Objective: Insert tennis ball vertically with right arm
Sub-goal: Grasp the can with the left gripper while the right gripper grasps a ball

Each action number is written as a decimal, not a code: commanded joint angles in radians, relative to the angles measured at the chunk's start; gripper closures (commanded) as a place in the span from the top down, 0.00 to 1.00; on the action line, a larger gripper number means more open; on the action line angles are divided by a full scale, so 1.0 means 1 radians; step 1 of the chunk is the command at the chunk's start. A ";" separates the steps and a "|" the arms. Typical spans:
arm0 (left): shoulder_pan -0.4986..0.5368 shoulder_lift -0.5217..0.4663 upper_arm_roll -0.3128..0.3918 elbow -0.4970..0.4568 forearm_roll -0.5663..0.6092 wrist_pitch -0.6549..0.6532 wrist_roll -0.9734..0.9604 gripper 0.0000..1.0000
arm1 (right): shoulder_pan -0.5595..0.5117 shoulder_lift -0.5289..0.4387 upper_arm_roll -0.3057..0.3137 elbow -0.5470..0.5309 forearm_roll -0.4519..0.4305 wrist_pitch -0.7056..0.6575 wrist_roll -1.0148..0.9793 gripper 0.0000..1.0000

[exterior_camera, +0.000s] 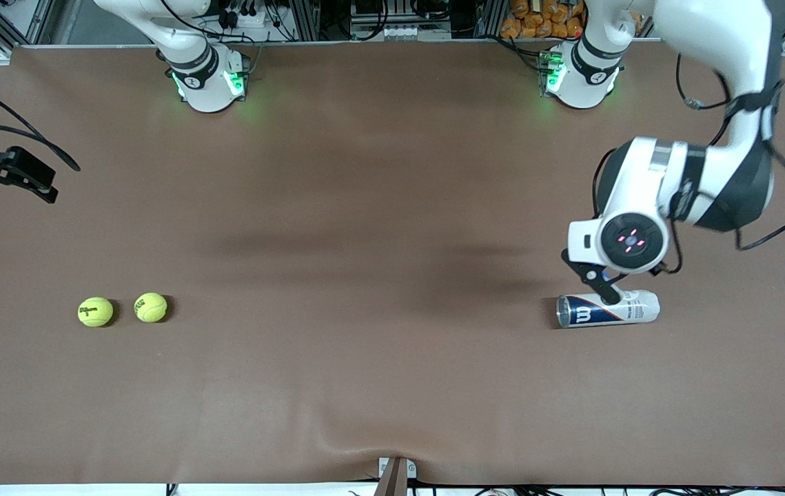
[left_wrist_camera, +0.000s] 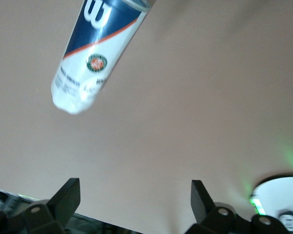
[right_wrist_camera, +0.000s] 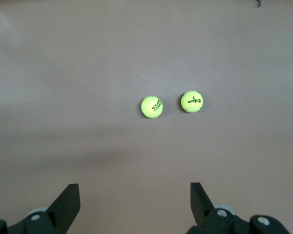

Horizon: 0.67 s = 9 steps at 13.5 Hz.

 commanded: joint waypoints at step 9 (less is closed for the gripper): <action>0.082 0.227 0.000 0.019 0.099 0.288 0.324 1.00 | -0.064 0.013 0.000 -0.441 0.000 0.481 -0.025 1.00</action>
